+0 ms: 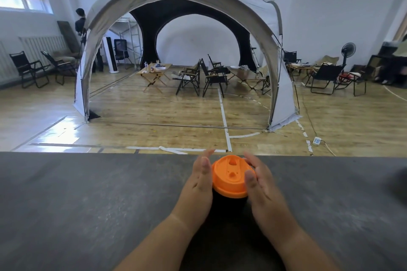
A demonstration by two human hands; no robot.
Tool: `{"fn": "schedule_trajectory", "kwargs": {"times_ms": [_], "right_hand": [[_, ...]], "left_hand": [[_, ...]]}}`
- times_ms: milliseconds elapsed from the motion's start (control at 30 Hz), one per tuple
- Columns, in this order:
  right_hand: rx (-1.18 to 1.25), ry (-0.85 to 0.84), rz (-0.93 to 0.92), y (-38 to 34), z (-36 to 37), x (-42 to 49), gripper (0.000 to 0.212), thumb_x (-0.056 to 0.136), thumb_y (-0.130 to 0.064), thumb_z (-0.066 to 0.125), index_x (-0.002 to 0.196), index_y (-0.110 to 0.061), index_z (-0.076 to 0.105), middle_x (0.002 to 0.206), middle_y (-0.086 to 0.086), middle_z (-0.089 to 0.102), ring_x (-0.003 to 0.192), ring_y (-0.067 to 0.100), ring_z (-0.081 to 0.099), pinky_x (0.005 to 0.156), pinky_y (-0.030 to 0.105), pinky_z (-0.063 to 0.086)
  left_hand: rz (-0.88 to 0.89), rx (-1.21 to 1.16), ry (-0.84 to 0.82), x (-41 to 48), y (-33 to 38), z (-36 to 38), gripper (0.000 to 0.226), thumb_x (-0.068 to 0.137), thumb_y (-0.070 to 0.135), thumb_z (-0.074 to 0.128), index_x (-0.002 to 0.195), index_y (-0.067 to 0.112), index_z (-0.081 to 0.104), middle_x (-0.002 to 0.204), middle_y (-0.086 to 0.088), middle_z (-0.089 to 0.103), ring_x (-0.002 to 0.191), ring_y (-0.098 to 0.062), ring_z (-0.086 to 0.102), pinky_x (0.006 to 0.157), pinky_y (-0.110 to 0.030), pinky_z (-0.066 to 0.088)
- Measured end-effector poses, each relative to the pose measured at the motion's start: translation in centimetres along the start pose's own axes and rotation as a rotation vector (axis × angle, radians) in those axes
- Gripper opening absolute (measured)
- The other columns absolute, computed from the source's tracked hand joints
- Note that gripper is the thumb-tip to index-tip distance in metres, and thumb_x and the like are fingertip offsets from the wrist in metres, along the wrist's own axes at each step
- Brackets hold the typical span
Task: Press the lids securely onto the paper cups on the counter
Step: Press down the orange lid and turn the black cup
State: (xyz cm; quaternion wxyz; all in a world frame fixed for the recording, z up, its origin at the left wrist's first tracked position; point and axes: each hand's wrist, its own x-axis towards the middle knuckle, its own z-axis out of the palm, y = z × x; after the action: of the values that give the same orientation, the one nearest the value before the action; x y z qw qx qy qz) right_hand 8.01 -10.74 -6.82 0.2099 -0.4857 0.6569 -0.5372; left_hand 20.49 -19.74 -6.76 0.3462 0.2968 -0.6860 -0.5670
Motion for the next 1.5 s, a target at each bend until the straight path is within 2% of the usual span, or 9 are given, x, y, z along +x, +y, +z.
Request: {"fn": "schedule_trajectory", "kwargs": {"times_ms": [233, 400, 567, 700, 800, 1000, 1200, 1367, 1500], "right_hand": [[-0.034, -0.09, 0.043, -0.4, -0.2, 0.0, 0.089, 0.059, -0.083, 0.055, 0.138, -0.05, 0.028, 0.136, -0.023, 0.041, 0.118, -0.007, 0.046, 0.085, 0.01, 0.044], [0.017, 0.095, -0.042, 0.0, 0.1, -0.2, 0.041, 0.09, -0.054, 0.047, 0.128, -0.056, 0.034, 0.137, -0.02, 0.043, 0.125, 0.0, 0.048, 0.102, 0.024, 0.046], [-0.045, -0.076, 0.029, -0.3, 0.0, -0.1, 0.056, 0.089, -0.058, 0.038, 0.142, -0.049, 0.023, 0.146, -0.02, 0.037, 0.135, 0.0, 0.037, 0.112, 0.023, 0.033], [-0.046, -0.083, 0.049, -0.2, -0.1, -0.1, 0.068, 0.088, -0.071, 0.036, 0.148, -0.049, 0.016, 0.154, -0.018, 0.027, 0.142, 0.004, 0.029, 0.119, 0.033, 0.029], [-0.114, -0.102, 0.014, 0.1, -0.1, -0.1, 0.1, 0.07, -0.09, 0.045, 0.152, -0.047, 0.007, 0.154, -0.025, 0.013, 0.141, -0.002, 0.02, 0.114, 0.02, 0.024], [0.02, -0.05, 0.04, -0.3, -0.2, 0.1, 0.07, 0.08, -0.065, 0.059, 0.137, -0.052, 0.021, 0.128, -0.032, 0.041, 0.117, -0.018, 0.043, 0.09, 0.004, 0.037], [0.547, 0.233, 0.182, 0.1, -1.5, 1.2, 0.058, 0.082, -0.069, 0.048, 0.116, -0.024, 0.063, 0.104, 0.0, 0.074, 0.104, 0.021, 0.069, 0.095, 0.049, 0.053], [0.417, 0.24, 0.12, -0.2, -1.3, 1.0, 0.059, 0.081, -0.063, 0.052, 0.125, -0.025, 0.056, 0.118, 0.002, 0.065, 0.103, 0.005, 0.064, 0.084, 0.021, 0.053], [0.577, 0.254, 0.129, -0.4, -1.6, 1.4, 0.062, 0.082, -0.06, 0.059, 0.113, -0.006, 0.065, 0.111, 0.023, 0.069, 0.106, 0.035, 0.067, 0.093, 0.053, 0.054]], "left_hand": [[-0.001, -0.011, -0.033, 0.0, 0.2, -0.4, 0.052, 0.084, 0.065, 0.025, 0.117, 0.041, 0.057, 0.116, 0.014, 0.063, 0.109, -0.004, 0.06, 0.101, -0.031, 0.048], [-0.008, -0.048, -0.047, -0.2, 0.6, -0.2, 0.053, 0.079, 0.071, 0.038, 0.125, 0.046, 0.04, 0.124, 0.008, 0.057, 0.115, -0.009, 0.057, 0.101, -0.028, 0.046], [0.017, 0.0, -0.057, 0.0, 0.2, -0.2, 0.041, 0.085, 0.062, 0.027, 0.117, 0.049, 0.048, 0.118, 0.023, 0.057, 0.113, 0.006, 0.054, 0.093, -0.011, 0.041], [0.048, 0.031, -0.024, 0.1, -0.2, 0.0, 0.049, 0.088, 0.072, 0.023, 0.115, 0.043, 0.05, 0.115, 0.015, 0.06, 0.109, -0.001, 0.058, 0.095, -0.019, 0.045], [0.046, 0.007, -0.004, -0.1, -0.2, -0.1, 0.05, 0.087, 0.071, 0.02, 0.112, 0.04, 0.05, 0.111, 0.012, 0.062, 0.1, 0.002, 0.061, 0.094, -0.027, 0.049], [-0.01, -0.06, -0.101, -0.3, 0.7, -0.2, 0.075, 0.075, 0.086, 0.029, 0.132, 0.04, 0.045, 0.124, 0.014, 0.059, 0.115, -0.004, 0.057, 0.097, -0.028, 0.047], [-0.296, -0.428, -0.278, -0.9, 1.5, 0.6, 0.058, 0.079, 0.033, 0.067, 0.133, 0.026, 0.048, 0.125, -0.009, 0.065, 0.109, -0.027, 0.067, 0.097, -0.045, 0.052], [-0.327, -0.464, -0.183, -1.1, 1.4, 1.3, 0.073, 0.07, 0.029, 0.072, 0.137, 0.019, 0.044, 0.118, -0.016, 0.066, 0.101, -0.03, 0.07, 0.091, -0.046, 0.055], [-0.445, -0.551, -0.328, -1.3, 2.1, 1.4, 0.062, 0.078, 0.042, 0.06, 0.129, 0.008, 0.054, 0.114, -0.016, 0.069, 0.098, -0.026, 0.07, 0.081, -0.037, 0.057]]}}
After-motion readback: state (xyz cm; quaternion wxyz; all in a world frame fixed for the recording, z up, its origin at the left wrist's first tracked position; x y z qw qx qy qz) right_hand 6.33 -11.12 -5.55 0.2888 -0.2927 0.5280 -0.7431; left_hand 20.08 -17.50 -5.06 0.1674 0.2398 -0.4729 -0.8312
